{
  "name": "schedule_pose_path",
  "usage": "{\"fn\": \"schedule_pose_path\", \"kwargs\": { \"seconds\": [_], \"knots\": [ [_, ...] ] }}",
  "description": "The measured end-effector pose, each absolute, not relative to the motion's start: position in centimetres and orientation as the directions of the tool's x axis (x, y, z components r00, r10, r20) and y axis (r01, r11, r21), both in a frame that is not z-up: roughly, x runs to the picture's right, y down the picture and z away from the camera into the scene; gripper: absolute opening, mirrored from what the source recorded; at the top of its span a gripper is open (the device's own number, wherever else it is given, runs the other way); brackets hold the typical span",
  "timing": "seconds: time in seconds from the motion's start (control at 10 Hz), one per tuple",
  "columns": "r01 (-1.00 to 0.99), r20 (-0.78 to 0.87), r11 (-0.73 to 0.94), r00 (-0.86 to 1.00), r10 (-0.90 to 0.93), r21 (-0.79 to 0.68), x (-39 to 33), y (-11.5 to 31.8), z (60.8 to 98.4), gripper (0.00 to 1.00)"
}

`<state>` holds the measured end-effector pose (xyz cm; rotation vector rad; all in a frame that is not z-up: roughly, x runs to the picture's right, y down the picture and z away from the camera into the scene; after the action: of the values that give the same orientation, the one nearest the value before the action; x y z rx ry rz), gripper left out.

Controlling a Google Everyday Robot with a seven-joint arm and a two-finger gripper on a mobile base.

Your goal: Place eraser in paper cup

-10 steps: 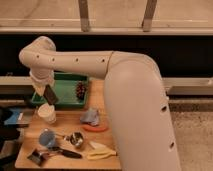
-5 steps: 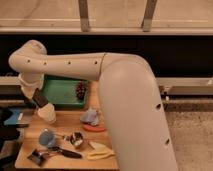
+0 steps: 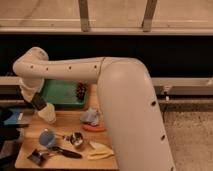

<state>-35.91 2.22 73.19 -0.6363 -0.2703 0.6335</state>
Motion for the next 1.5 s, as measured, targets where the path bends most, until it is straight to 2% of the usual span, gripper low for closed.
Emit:
{"fn": "schedule_pose_path", "kwargs": {
  "seconds": [0.2, 0.5, 0.7, 0.9, 1.5],
  "knots": [
    [-0.463, 0.047, 0.616, 0.775, 0.630, -0.637, -35.9, 2.7, 74.7, 0.03],
    [-0.461, 0.045, 0.595, 0.766, 0.642, -0.658, -35.6, 3.1, 77.0, 0.30],
    [-0.464, 0.039, 0.584, 0.761, 0.648, -0.666, -35.6, 3.5, 77.8, 0.52],
    [-0.471, 0.032, 0.577, 0.756, 0.654, -0.667, -35.1, 3.7, 78.1, 0.67],
    [-0.496, 0.012, 0.552, 0.736, 0.676, -0.671, -33.6, 4.5, 78.3, 0.70]
  ]
}}
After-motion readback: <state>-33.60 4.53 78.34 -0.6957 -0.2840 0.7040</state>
